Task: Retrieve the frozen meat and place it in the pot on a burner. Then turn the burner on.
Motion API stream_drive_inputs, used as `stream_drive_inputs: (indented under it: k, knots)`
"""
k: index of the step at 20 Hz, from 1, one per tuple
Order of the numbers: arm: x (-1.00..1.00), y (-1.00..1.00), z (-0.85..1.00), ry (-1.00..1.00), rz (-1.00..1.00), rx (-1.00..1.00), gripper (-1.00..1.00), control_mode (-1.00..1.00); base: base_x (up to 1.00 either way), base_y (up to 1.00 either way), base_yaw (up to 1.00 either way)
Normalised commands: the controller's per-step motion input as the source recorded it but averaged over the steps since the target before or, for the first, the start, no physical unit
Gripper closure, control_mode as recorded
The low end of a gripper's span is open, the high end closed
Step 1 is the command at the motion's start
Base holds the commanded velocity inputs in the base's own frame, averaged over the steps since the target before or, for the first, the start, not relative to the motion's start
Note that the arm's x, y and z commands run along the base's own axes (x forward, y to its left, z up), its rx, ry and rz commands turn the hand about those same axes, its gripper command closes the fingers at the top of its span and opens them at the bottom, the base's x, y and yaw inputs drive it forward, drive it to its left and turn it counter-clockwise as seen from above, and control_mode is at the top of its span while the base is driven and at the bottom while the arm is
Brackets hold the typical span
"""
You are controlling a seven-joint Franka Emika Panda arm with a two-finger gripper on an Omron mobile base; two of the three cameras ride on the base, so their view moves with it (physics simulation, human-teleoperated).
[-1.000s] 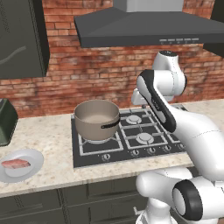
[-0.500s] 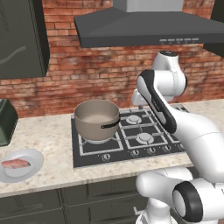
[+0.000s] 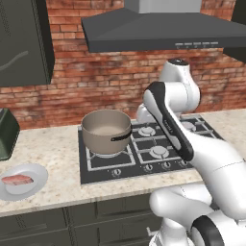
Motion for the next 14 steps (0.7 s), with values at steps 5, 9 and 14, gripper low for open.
stream_drive_inputs:
  k: [5, 9, 14]
  knots:
    - [-0.24, 0.67, 0.09, 0.00, 0.16, -0.02, -1.00, -1.00, 0.00, 0.00, 0.00]
    - [-0.19, 0.79, 0.04, 0.00, 0.19, -0.01, -1.00, -1.00, 0.00, 0.00, 0.00]
    - [-0.21, 0.85, 0.00, 0.00, 0.23, -0.01, -1.00, -1.00, 0.00, 0.00, 0.00]
